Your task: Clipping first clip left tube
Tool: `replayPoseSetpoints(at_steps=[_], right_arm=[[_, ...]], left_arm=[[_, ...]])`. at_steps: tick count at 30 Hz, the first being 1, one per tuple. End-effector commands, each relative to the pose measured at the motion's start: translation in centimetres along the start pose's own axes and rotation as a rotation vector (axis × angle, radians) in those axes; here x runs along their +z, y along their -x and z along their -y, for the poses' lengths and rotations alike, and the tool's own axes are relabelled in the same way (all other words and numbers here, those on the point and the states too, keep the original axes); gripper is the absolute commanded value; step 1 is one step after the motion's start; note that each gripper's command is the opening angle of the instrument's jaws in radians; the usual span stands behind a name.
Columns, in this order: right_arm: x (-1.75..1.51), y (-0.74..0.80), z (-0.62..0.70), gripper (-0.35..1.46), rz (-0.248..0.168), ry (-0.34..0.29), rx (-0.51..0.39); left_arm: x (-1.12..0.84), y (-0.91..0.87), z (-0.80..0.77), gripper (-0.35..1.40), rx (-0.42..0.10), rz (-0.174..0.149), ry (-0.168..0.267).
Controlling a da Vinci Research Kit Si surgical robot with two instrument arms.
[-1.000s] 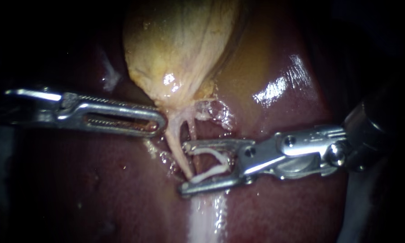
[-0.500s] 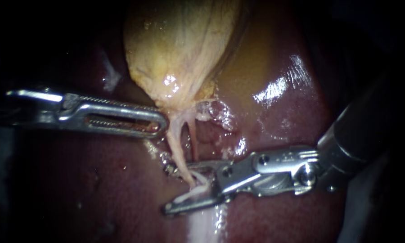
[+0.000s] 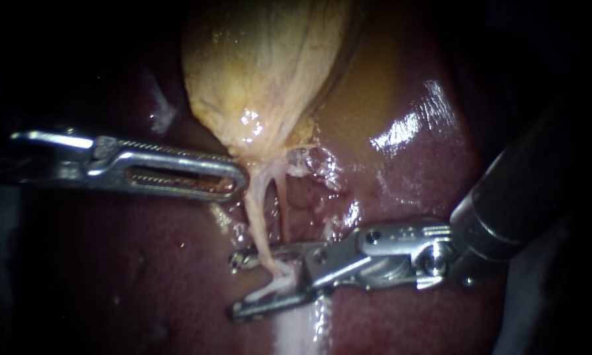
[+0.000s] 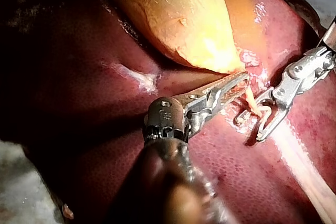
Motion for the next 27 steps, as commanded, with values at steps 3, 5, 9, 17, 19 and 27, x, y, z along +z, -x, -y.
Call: replayPoseSetpoints(at_steps=[3,5,9,17,19,27], right_arm=[[-0.05,0.01,-0.02,-0.29,0.016,-0.001,0.017],[-0.07,0.02,-0.04,-0.35,0.027,0.002,0.036],[-0.1,0.04,-0.06,-0.35,0.025,0.004,0.083],[-0.07,0.08,-0.04,-0.35,0.025,0.003,0.114],[-0.08,0.08,-0.05,-0.35,0.025,0.003,0.114],[-0.08,0.07,-0.05,-0.35,0.025,0.002,0.114]], left_arm=[[0.0,0.0,0.01,-0.35,0.0,0.0,0.0],[0.0,0.0,0.01,-0.35,0.0,0.0,0.0],[0.0,0.0,0.01,-0.35,0.0,0.0,0.0],[0.0,0.0,0.01,-0.35,0.0,0.001,0.0],[0.0,0.0,0.01,-0.35,0.0,0.001,0.0],[0.01,0.0,0.01,-0.35,0.0,0.0,0.0]])
